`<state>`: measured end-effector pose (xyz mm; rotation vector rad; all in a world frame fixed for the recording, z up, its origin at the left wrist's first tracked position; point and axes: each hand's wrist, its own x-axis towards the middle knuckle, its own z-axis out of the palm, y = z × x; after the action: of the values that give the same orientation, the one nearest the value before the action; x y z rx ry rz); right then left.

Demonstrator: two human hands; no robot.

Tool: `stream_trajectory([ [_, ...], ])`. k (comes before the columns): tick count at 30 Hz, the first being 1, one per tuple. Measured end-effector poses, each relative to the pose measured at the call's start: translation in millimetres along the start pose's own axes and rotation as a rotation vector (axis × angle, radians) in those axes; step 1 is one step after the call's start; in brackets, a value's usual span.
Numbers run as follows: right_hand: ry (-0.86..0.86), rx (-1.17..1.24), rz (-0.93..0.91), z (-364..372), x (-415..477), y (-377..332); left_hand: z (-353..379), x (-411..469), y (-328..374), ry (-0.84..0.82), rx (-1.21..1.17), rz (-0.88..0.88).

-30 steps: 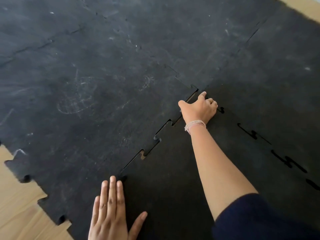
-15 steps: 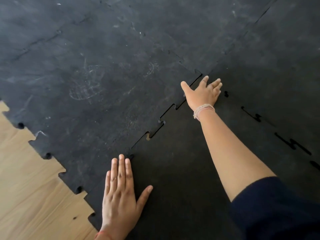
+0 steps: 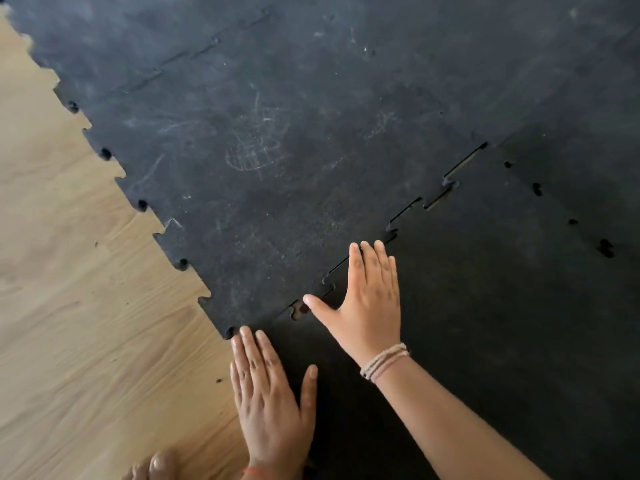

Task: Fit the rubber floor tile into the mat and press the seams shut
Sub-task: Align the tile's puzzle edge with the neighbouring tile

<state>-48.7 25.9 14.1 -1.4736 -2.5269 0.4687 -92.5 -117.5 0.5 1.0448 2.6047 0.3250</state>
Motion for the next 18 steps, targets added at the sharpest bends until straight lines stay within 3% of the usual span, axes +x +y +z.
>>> stream_trajectory([
  [4, 0.164, 0.055, 0.015, -1, 13, 5, 1, -1, -3, 0.021, -0.038, 0.043],
  [12, 0.32, 0.126, -0.037, 3, 14, 12, 2, -2, -10, 0.064, -0.141, 0.139],
  [18, 0.244, 0.121, -0.025, 12, 21, 15, 5, 1, -11, 0.03, -0.107, 0.173],
])
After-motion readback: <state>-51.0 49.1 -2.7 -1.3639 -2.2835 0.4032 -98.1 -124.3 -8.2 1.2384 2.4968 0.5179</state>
